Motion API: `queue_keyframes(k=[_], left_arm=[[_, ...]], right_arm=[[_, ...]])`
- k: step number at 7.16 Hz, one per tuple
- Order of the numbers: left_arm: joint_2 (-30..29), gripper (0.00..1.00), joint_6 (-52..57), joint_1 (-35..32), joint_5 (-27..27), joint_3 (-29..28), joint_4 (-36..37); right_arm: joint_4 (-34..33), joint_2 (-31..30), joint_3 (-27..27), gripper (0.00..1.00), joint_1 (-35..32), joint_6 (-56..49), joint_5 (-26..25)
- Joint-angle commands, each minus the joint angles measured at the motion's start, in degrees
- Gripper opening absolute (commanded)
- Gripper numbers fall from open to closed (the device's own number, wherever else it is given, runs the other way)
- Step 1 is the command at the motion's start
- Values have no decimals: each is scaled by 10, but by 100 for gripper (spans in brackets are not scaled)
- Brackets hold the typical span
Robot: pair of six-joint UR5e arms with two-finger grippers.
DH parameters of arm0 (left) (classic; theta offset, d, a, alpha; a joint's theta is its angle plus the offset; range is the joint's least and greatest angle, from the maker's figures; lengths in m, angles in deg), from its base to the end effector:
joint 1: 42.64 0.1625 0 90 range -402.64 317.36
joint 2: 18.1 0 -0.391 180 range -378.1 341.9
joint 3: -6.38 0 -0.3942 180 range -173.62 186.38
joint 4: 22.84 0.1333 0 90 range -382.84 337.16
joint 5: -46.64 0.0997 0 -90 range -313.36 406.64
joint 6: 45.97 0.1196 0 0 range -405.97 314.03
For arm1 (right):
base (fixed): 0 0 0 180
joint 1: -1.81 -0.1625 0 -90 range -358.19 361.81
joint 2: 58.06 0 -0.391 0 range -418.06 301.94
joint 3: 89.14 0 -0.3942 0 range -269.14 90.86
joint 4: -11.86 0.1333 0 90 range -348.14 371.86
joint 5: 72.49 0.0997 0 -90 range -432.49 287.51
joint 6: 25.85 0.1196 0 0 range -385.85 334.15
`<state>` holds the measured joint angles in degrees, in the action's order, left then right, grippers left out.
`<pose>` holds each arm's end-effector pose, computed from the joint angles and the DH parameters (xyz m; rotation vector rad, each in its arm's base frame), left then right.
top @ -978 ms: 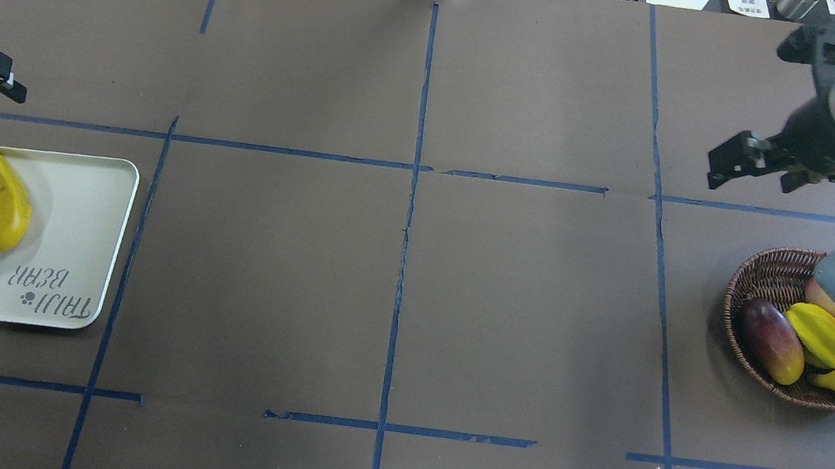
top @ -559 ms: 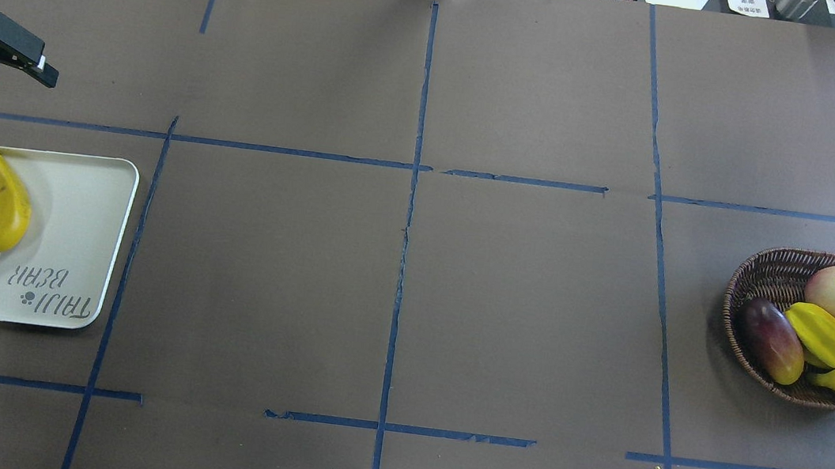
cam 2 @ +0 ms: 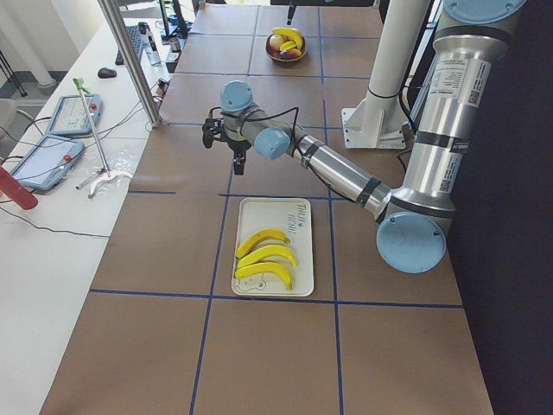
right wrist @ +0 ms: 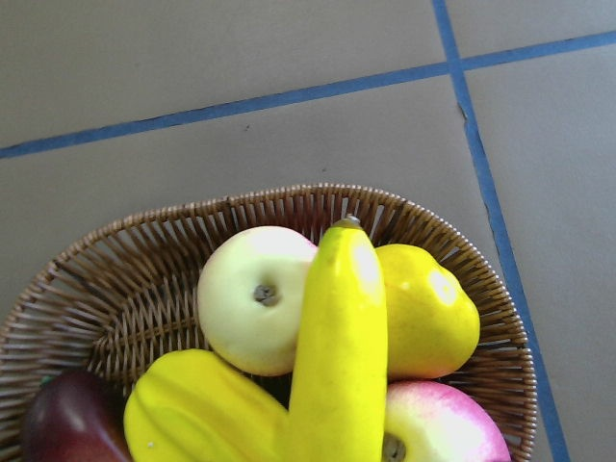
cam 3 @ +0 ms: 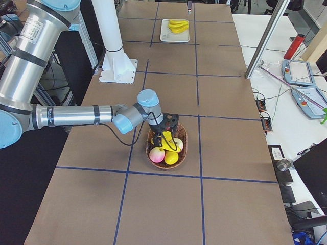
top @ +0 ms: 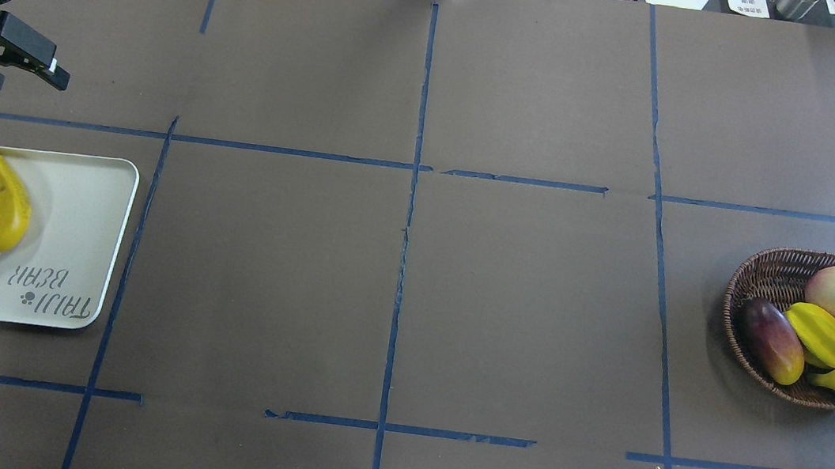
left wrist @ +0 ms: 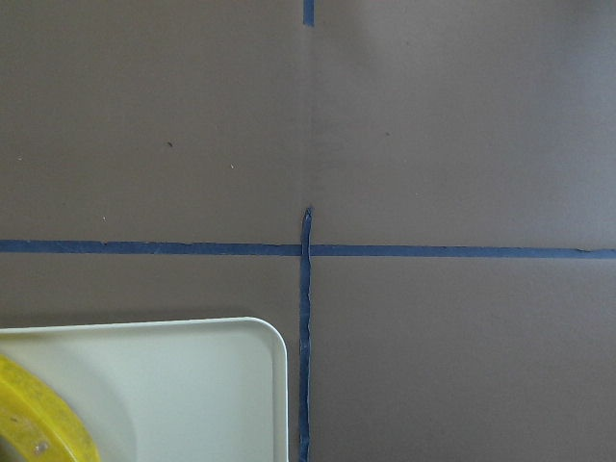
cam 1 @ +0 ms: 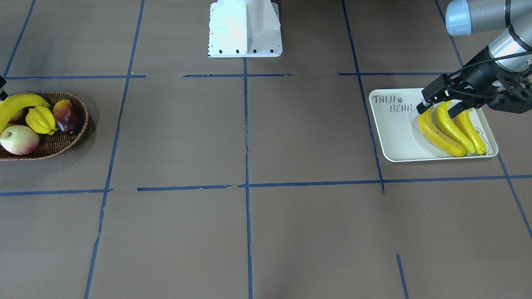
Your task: Transfer all bananas from basket to plate
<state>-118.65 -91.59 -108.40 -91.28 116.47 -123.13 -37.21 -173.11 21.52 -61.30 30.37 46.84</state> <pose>0.1805 -0.5094 0.3412 0.0923 1.0359 -0.0404 -0.1006 -0.3635 0.5713 0.1392 -0.7862 0.3214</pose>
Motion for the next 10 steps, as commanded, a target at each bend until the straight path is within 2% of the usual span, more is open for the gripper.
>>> queue_keyframes(k=[1, 3, 5, 6, 8, 10], left_arm=[[-1, 100, -1, 2, -1, 1, 0], [-5, 100, -1, 2, -1, -1, 0], [-5, 100, -1, 2, -1, -1, 0], [-6, 100, -1, 2, -1, -1, 0], [-5, 100, -1, 3, -1, -1, 0], [-5, 100, -1, 2, -1, -1, 0]], right_arm=[[88, -9, -41, 99, 0, 105, -13], [89, -8, -38, 99, 12, 144, -14], [89, -16, -37, 100, 82, 167, -55], [89, -20, -36, 100, 96, 167, -61], [89, -42, -27, 100, 116, 167, -65], [89, -38, -24, 99, 134, 166, -65]])
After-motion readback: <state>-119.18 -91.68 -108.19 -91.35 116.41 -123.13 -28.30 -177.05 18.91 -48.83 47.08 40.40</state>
